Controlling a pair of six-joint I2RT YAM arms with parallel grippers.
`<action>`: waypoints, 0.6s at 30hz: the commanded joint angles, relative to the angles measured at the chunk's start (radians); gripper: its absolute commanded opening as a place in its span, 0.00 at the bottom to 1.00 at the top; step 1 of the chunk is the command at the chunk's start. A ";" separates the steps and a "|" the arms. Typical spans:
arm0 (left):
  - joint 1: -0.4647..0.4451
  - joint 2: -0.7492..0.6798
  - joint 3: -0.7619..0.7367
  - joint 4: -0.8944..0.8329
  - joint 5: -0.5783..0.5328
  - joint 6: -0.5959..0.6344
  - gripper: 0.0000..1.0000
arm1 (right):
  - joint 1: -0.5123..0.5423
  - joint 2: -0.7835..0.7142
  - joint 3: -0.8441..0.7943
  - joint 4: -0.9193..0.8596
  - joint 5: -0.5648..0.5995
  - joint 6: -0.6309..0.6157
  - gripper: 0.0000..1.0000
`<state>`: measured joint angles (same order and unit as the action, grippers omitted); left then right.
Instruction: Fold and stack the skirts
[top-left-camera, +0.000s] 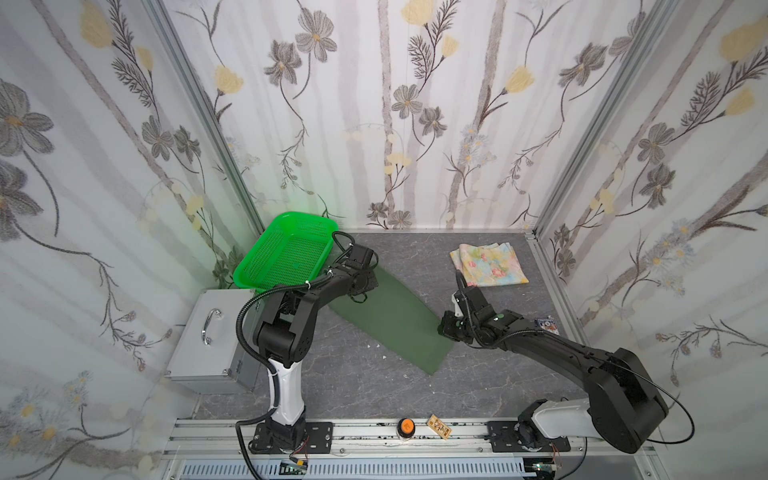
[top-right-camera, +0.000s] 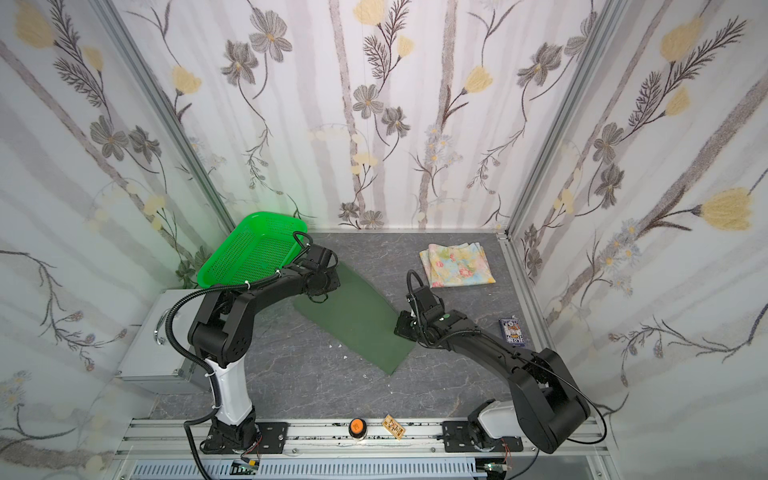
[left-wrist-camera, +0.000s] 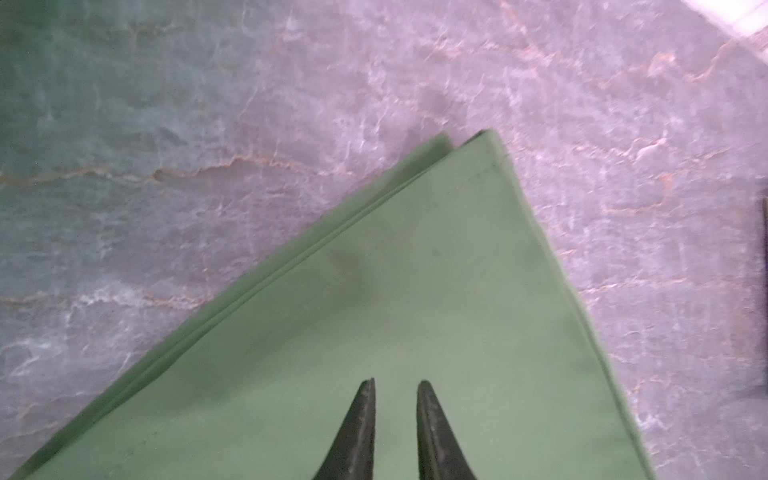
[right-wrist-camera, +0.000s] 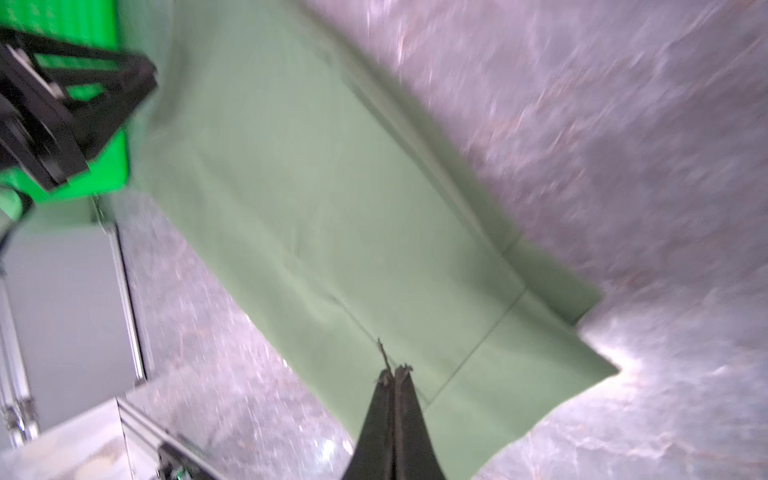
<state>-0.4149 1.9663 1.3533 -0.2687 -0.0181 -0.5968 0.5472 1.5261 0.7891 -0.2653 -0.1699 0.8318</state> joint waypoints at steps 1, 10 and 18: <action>-0.008 0.028 0.034 -0.003 0.001 -0.001 0.21 | -0.048 0.034 0.024 -0.005 0.010 -0.085 0.00; -0.028 0.129 0.104 -0.004 -0.008 -0.028 0.21 | -0.053 0.145 -0.028 0.057 -0.021 -0.122 0.00; -0.054 0.236 0.219 -0.007 -0.005 -0.031 0.21 | -0.004 0.131 -0.148 0.079 -0.025 -0.082 0.00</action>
<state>-0.4633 2.1803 1.5455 -0.2703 -0.0181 -0.6113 0.5240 1.6547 0.6613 -0.1860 -0.1852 0.7261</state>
